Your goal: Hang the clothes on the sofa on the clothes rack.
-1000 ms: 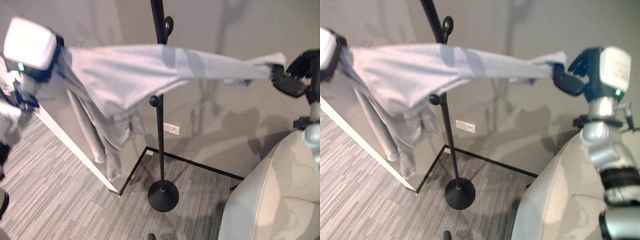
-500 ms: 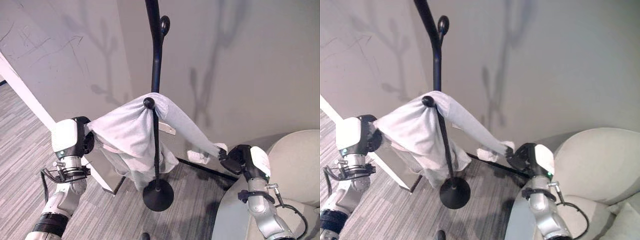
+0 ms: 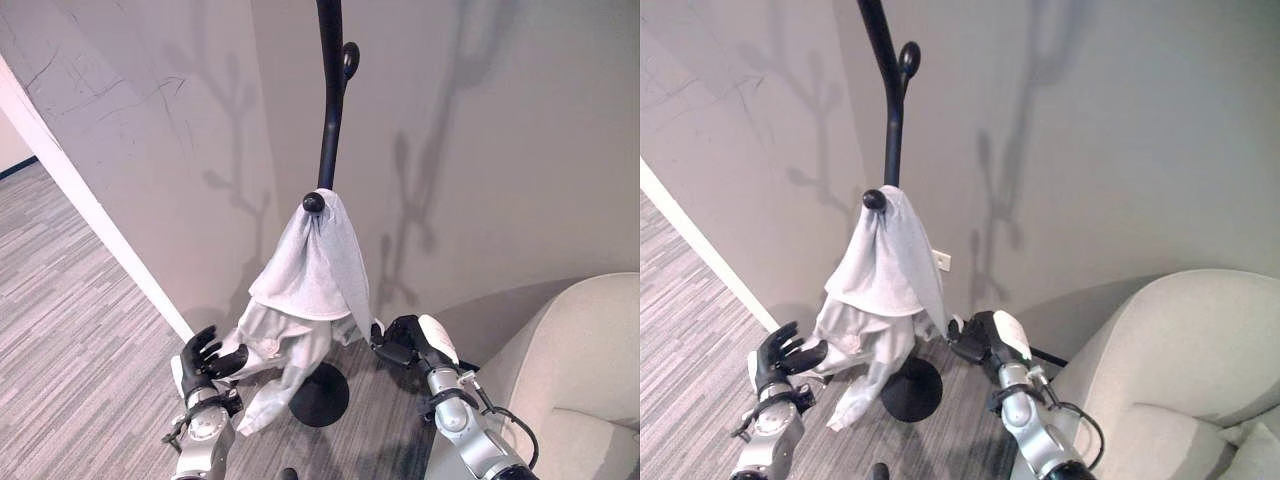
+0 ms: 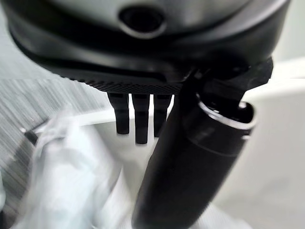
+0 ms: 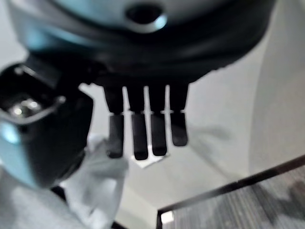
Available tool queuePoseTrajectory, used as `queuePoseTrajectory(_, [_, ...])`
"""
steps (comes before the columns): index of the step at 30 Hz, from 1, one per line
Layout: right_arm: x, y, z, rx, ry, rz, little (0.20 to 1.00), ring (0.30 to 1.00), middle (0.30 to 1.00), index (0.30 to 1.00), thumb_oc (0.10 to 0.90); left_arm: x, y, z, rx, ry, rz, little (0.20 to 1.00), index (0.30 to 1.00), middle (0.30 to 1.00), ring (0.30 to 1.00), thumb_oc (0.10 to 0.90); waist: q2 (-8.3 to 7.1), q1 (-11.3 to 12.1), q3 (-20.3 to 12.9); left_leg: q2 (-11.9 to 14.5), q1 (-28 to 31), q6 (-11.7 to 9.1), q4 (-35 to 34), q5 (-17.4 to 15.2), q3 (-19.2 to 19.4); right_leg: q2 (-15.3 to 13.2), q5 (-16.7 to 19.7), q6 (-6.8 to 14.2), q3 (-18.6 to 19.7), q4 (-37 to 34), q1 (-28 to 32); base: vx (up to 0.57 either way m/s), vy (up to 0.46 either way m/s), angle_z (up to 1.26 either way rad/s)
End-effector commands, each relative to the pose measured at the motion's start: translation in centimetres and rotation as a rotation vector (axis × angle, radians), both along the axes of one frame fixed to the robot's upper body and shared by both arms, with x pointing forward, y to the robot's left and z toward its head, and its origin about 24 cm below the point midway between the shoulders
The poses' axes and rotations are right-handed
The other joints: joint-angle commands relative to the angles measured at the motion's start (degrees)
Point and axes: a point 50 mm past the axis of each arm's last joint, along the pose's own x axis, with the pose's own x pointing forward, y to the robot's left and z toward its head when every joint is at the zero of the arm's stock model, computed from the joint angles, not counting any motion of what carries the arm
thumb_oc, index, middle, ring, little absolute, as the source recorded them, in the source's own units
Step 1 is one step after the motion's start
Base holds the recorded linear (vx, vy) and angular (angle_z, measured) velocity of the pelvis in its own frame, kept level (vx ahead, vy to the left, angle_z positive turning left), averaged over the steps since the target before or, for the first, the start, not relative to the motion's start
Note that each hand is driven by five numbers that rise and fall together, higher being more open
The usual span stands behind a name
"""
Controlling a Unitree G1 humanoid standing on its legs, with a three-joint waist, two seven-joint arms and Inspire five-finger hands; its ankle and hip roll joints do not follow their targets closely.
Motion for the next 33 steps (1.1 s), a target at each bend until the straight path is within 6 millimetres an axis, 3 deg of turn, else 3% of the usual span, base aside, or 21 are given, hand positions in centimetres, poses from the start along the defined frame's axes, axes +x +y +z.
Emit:
queuePoseTrajectory(1, [2.0, -1.4, 2.8, -0.058, -0.126, 0.011, 0.3, 0.3, 0.3, 0.3, 0.4, 3.5, 2.8, 3.9, 0.058, -0.201, 0.018, 0.9, 0.9, 0.9, 0.9, 0.8, 0.51, 1.6, -2.2, 2.6, 3.0, -1.8, 0.2, -8.2, -3.2, -0.2, 2.0, 0.7, 0.1, 0.9, -3.9, 0.0, 0.0, 0.06])
queuePoseTrajectory(14, [2.0, -1.4, 2.8, -0.058, -0.126, 0.011, 0.3, 0.3, 0.3, 0.3, 0.4, 3.5, 2.8, 3.9, 0.058, -0.201, 0.018, 0.9, 0.9, 0.9, 0.9, 0.8, 0.51, 1.6, -2.2, 2.6, 3.0, -1.8, 0.2, -8.2, -3.2, -0.2, 2.0, 0.7, 0.1, 0.9, -3.9, 0.0, 0.0, 0.02])
queuePoseTrajectory(15, [1.8, -0.8, 2.1, -0.049, -0.092, 0.029, 0.3, 0.3, 0.3, 0.3, 0.4, 2.6, 2.4, 2.5, -0.006, -0.161, 0.019, 0.9, 0.9, 0.9, 0.9, 0.8, 0.55, 1.8, -1.9, 2.6, 2.6, -1.8, 0.2, -8.1, -3.5, -0.2, 2.1, 0.7, -0.3, 0.9, -4.1, 0.0, 0.0, 0.0])
queuePoseTrajectory(21, [1.8, -0.8, 2.1, -0.049, -0.092, 0.029, 0.3, 0.3, 0.3, 0.3, 0.4, 2.6, 2.4, 2.5, -0.006, -0.161, 0.019, 0.9, 0.9, 0.9, 0.9, 0.8, 0.55, 1.8, -1.9, 2.6, 2.6, -1.8, 0.2, -8.1, -3.5, -0.2, 2.1, 0.7, -0.3, 0.9, -4.1, 0.0, 0.0, 0.0])
queuePoseTrajectory(22, [0.9, -0.1, 0.2, -0.048, -0.006, 0.053, 0.3, 0.3, 0.3, 0.3, 0.4, -0.7, 2.0, -1.6, -0.131, 0.014, 0.106, 0.9, 0.9, 0.9, 0.9, 0.8, 0.44, 2.5, -1.7, 2.4, 1.8, -1.9, 0.2, -7.7, -4.2, -0.3, 2.1, 0.8, -1.1, 0.7, -4.4, 0.0, 0.0, 0.0])
queuePoseTrajectory(23, [0.9, -0.1, 0.2, -0.048, -0.006, 0.053, 0.3, 0.3, 0.3, 0.3, 0.4, -0.7, 2.0, -1.6, -0.131, 0.014, 0.106, 0.9, 0.9, 0.9, 0.9, 0.8, 0.44, 2.5, -1.7, 2.4, 1.8, -1.9, 0.2, -7.7, -4.2, -0.3, 2.1, 0.8, -1.2, 0.7, -4.4, 0.0, 0.015, 0.16])
queuePoseTrajectory(25, [-0.2, 0.5, -2.5, -0.068, 0.122, 0.063, 0.3, 0.3, 0.3, 0.3, 0.4, -3.8, 1.4, -4.6, -0.229, 0.19, 0.227, 0.9, 0.9, 0.9, 0.9, 0.8, 0.27, 3.4, -1.4, 2.0, 0.6, -2.1, 0.2, -7.3, -5.2, -0.5, 2.1, 0.8, -2.5, 0.6, -4.8, -0.02, 0.029, 0.16])
queuePoseTrajectory(26, [-2.9, 1.7, -6.4, -0.05, 0.325, 0.051, 0.3, 0.3, 0.3, 0.3, 0.4, -7.0, -0.2, -6.7, -0.206, 0.391, 0.144, 0.9, 0.9, 0.9, 0.9, 0.8, -0.24, 5.2, -1.2, 1.6, 0.0, -2.1, 0.2, -6.9, -6.9, -0.7, 1.9, 0.7, -4.2, 0.6, -4.5, -0.03, 0.022, 0.1])
queuePoseTrajectory(27, [-3.6, 2.5, -7.3, 0.019, 0.372, 0.006, 0.9, 0.9, 0.9, 0.9, 0.8, -8.2, -0.5, -7.3, -0.22, 0.453, 0.145, 0.9, 0.9, 0.9, 0.9, 0.8, -0.52, 5.7, -1.5, 1.4, -0.2, -2.2, 0.2, -6.8, -7.6, -0.9, 1.7, 0.8, -5.1, 0.6, -4.3, -0.01, 0.006, 0.35])
queuePoseTrajectory(28, [-3.8, 2.3, -7.4, 0.062, 0.382, -0.034, 0.9, 0.9, 0.9, 0.9, 0.8, -9.7, -0.5, -7.8, -0.199, 0.53, 0.119, 0.9, 0.9, 0.9, 0.9, 0.8, -0.75, 5.8, -1.6, 1.4, 0.0, -2.2, 0.2, -6.9, -7.6, -0.9, 1.7, 0.8, -5.2, 0.6, -4.0, 0.01, -0.021, 0.69])
queuePoseTrajectory(29, [-4.3, 0.7, -7.3, 0.156, 0.376, -0.132, 0.9, 0.9, 0.9, 0.9, 0.8, -10.0, -0.4, -7.8, -0.152, 0.558, 0.041, 0.9, 0.9, 0.9, 0.9, 0.8, -1.35, 5.2, -2.0, 1.7, 0.8, -2.2, 0.2, -7.2, -6.6, -1.0, 2.0, 1.0, -4.9, 0.6, -3.9, 0.01, -0.028, 0.88])
queuePoseTrajectory(33, [-4.2, 0.4, -6.8, 0.257, 0.357, -0.162, 0.9, 0.9, 0.9, 0.9, 0.8, -9.8, -0.3, -7.7, -0.149, 0.545, 0.031, 0.9, 0.9, 0.9, 0.9, 0.8, -1.5, 5.1, -1.8, 2.0, 1.2, -2.2, 0.2, -7.5, -5.6, -1.1, 2.2, 1.0, -4.2, 0.6, -4.0, 0.0, -0.018, 0.09])
